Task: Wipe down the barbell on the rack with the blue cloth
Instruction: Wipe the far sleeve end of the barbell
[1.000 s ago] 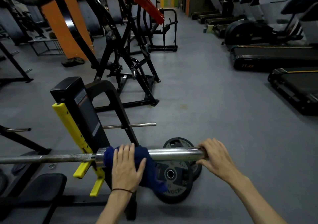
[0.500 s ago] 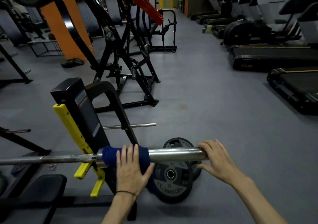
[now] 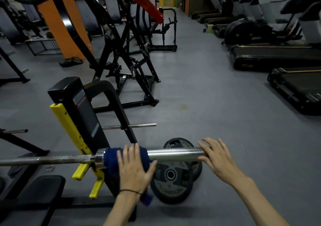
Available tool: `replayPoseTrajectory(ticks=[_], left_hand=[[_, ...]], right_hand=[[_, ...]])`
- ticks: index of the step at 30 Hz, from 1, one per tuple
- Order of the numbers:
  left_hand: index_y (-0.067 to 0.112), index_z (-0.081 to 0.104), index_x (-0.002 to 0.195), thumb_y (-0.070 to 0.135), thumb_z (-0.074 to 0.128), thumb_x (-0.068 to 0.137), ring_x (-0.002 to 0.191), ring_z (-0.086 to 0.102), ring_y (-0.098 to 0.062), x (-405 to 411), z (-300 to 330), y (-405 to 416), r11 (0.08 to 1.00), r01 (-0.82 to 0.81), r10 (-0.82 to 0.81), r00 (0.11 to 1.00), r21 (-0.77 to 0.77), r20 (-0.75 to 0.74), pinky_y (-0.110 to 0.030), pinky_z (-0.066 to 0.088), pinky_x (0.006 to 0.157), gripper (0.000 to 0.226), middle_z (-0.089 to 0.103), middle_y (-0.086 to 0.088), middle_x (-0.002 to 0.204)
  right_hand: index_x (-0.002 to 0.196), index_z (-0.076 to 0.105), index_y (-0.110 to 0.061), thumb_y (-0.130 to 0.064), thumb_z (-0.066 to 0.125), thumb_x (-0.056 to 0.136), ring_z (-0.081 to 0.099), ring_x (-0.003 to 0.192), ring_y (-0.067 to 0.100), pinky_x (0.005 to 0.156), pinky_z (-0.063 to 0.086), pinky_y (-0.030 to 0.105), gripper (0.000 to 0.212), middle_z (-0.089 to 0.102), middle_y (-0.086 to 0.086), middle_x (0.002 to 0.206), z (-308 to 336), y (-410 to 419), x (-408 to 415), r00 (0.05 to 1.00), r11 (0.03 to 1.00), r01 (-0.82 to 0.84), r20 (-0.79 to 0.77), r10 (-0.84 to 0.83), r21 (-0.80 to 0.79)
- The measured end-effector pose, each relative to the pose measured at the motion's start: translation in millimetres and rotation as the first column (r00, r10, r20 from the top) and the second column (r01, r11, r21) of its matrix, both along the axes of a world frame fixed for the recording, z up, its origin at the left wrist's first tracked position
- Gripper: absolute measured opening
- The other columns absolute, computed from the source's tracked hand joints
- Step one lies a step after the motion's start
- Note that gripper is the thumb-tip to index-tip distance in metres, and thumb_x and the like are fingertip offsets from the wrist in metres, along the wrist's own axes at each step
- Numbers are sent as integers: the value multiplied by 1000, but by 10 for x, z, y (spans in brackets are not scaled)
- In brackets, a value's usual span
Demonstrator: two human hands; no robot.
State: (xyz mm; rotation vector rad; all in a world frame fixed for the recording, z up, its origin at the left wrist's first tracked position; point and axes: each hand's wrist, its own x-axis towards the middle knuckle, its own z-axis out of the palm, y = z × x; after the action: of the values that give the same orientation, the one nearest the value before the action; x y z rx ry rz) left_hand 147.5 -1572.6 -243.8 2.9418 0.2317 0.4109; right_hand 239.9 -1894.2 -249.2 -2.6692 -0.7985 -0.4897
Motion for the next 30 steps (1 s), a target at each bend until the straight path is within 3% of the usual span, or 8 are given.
replayPoseTrajectory(ticks=[5, 9, 12, 15, 20, 22, 25, 30], left_hand=[[12, 35, 156, 76, 29, 95, 148, 33, -31, 91, -23, -802, 968, 248, -249, 968, 19, 12, -53, 15, 122, 88, 41, -9, 156], [19, 28, 159, 67, 41, 96, 153, 24, -24, -49, -91, -173, 950, 300, -305, 951, 88, 49, -47, 16, 124, 80, 31, -5, 164], [14, 36, 156, 68, 32, 97, 148, 33, -30, -136, -106, 286, 986, 151, -157, 984, 71, 82, -50, 18, 124, 80, 39, -10, 158], [7, 46, 147, 74, 23, 95, 139, 41, -36, -17, -30, 108, 1000, 3, -3, 1000, 16, 24, -56, 18, 122, 88, 50, -14, 145], [12, 40, 152, 74, 33, 95, 144, 38, -31, 61, -15, -637, 978, 208, -209, 978, 36, 25, -54, 15, 123, 84, 46, -8, 151], [17, 32, 157, 69, 36, 97, 151, 29, -27, -26, -45, -506, 959, 276, -279, 959, 71, 47, -49, 12, 124, 81, 34, -5, 162], [18, 26, 160, 65, 37, 98, 155, 19, -25, -143, -141, -37, 956, 273, -281, 957, 111, 71, -48, 14, 124, 79, 21, -5, 167], [8, 40, 151, 71, 30, 96, 147, 32, -34, -7, -38, -300, 998, 47, -46, 999, -34, 22, -56, 12, 123, 84, 42, -12, 154]], right_hand=[[128, 49, -24, -39, 91, 67, 54, 115, 19, 120, 22, 46, 76, 51, -4, 120, 30, 22, -32, 999, 999, -34, -41, 34, 6], [114, 54, -27, -31, 95, 61, 53, 102, 13, 111, 35, 44, 67, 53, -11, 108, 63, 1, 35, 998, 997, -58, -20, 59, 47], [116, 57, -24, -33, 88, 70, 52, 100, 14, 104, 39, 37, 57, 54, -9, 110, 27, 9, 27, 997, 996, -77, -24, 78, 55], [125, 57, -22, -44, 63, 87, 55, 105, 16, 108, 32, 34, 45, 57, -7, 116, -29, 9, -14, 998, 996, -65, 12, 64, 57], [150, 45, -21, -49, 34, 103, 50, 132, 19, 118, 23, 40, 56, 59, -2, 136, -76, 20, -87, 1000, 1000, -23, 18, 23, -5], [153, 39, -21, -44, 41, 103, 47, 138, 22, 119, 25, 40, 55, 52, 1, 147, -63, 56, -136, 999, 999, -32, 20, 32, -3], [146, 49, -15, -29, 78, 85, 50, 134, 26, 116, 36, 43, 69, 52, 7, 146, -36, 116, -190, 996, 998, -62, 68, 62, -8], [128, 62, -13, -14, 96, 59, 59, 107, 26, 101, 47, 38, 77, 56, 4, 122, -40, 209, -199, 996, 999, -22, 85, 19, 27]])
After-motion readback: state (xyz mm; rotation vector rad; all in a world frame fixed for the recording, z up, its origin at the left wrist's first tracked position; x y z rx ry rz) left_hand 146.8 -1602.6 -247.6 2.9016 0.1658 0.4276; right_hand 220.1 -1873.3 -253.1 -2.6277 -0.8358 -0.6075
